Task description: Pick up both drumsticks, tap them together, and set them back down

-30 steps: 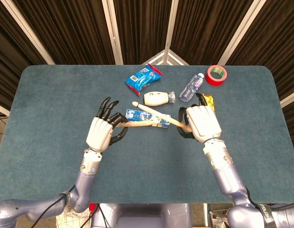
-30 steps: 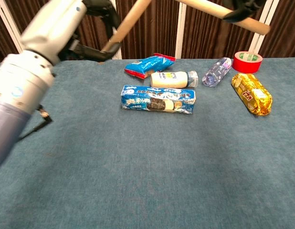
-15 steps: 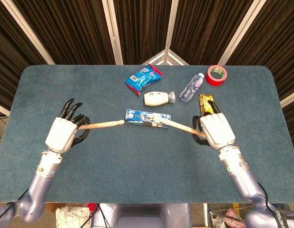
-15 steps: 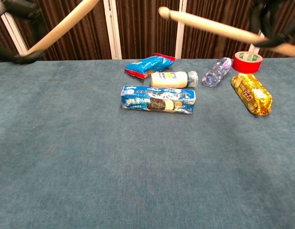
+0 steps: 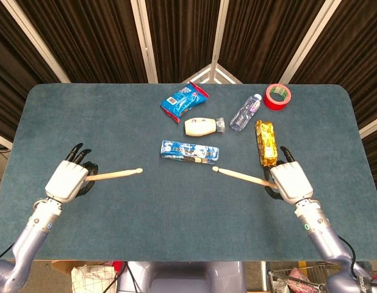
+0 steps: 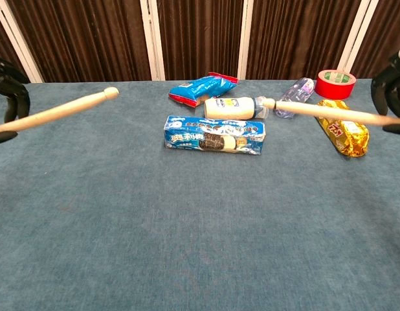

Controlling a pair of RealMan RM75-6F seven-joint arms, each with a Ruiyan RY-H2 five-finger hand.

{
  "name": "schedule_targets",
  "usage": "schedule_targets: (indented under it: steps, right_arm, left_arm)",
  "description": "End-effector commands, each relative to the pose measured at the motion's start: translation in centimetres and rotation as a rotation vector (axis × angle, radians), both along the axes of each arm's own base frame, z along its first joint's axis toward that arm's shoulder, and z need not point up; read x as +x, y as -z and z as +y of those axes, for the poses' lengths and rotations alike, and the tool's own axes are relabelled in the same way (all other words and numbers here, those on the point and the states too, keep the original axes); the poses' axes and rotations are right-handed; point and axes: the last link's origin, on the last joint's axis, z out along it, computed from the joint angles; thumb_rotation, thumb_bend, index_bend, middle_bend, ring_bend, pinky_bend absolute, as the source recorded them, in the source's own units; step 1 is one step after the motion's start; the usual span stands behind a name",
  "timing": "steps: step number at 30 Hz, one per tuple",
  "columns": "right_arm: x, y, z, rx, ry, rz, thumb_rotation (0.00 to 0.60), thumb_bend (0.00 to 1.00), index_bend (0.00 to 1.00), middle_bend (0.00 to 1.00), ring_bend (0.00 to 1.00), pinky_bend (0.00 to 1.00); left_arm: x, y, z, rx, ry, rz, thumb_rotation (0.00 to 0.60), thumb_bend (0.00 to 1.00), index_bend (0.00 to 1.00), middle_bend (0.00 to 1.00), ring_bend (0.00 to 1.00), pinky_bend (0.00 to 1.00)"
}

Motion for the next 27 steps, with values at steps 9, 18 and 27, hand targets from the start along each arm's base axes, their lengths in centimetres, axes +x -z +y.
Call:
schedule_targets:
  steps: [9,18,27]
  right_arm:
    - [-1.6,1.3,-0.2,0.001,0.014,0.011,0.6,0.48,0.76,0.65,0.46,0.07]
    - [-2.4,1.4,0.1,-0.026,0.002,0.03,0.6,0.49,0.76,0.65,0.46,0.07]
    - [-2.5,1.4,-0.1,-0.017,-0.001,0.031,0.6,0.49,0.76,0.65,0.46,0.07]
  left_arm:
    - [0.1,5.3,1.8,-0.057,0.007,0.166,0.6,0.5,0.58,0.59,0.16,0.08]
    - [0.4,9.1,2.5,-0.088,0.009,0.235,0.6,0.5,0.58,0.59,0.16,0.08]
    - [1.2,11.0,2.6,-0.103,0.032,0.268,0.6,0.49,0.55,0.55,0.15,0.07]
